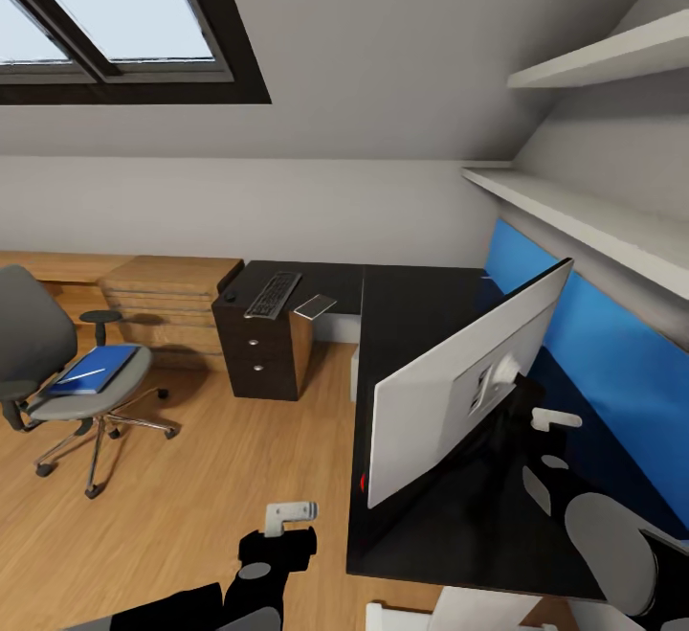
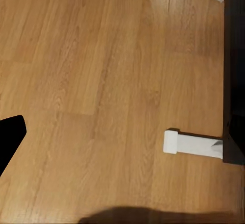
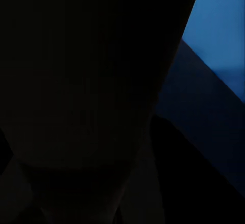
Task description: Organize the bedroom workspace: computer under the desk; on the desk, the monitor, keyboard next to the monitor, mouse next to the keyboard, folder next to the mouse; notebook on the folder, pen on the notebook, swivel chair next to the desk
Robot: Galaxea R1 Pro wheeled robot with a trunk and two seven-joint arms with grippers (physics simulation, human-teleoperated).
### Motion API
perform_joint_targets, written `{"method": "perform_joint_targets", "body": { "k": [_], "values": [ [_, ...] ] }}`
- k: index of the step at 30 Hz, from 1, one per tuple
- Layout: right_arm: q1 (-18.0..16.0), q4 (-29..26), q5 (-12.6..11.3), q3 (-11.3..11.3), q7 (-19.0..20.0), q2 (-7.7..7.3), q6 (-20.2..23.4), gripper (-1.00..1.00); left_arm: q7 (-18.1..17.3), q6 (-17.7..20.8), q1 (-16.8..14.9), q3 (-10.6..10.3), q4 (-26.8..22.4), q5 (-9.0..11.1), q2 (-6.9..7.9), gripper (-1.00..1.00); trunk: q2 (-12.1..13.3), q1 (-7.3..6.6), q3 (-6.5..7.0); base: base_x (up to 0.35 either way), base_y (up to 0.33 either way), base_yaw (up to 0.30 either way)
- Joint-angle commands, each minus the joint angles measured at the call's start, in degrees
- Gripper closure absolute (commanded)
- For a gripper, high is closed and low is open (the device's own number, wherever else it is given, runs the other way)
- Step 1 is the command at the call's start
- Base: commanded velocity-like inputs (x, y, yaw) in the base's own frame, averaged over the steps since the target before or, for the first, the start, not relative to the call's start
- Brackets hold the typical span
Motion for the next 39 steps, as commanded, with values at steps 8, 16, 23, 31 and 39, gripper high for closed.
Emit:
{"method": "perform_joint_targets", "body": {
  "k": [8,16,23,31,39],
  "values": [
    [-0.05,0.18,-0.46,0.57,-0.57,-0.07,-0.06,1.00,-0.02,5.65,-0.10,17.96,-10.70,-0.14,0.26,-1.00,-0.09,0.04,-0.13,0.000,0.000,0.000],
    [-0.05,0.18,-0.45,0.49,-0.68,-0.07,-0.27,1.00,-0.12,13.15,-0.10,24.70,-10.14,0.11,-0.14,-1.00,-0.09,0.04,-0.13,0.000,0.000,0.000],
    [-0.05,0.18,-0.53,0.48,-0.74,-0.07,-0.27,1.00,0.15,13.57,-0.10,23.45,-9.63,0.11,0.15,-1.00,-0.09,0.04,-0.13,0.000,0.000,0.000],
    [-0.05,-0.52,-0.45,0.62,-0.75,-0.07,-0.26,1.00,0.16,13.59,-0.10,21.88,-9.43,0.23,0.27,-1.00,-0.09,0.04,-0.13,0.037,-0.044,0.000],
    [-0.05,-0.56,-0.45,0.66,-0.75,-0.07,-0.29,1.00,0.16,13.59,-0.10,21.85,-9.41,0.16,0.27,-1.00,-0.09,0.04,-0.07,0.002,-0.003,-0.089]
  ]
}}
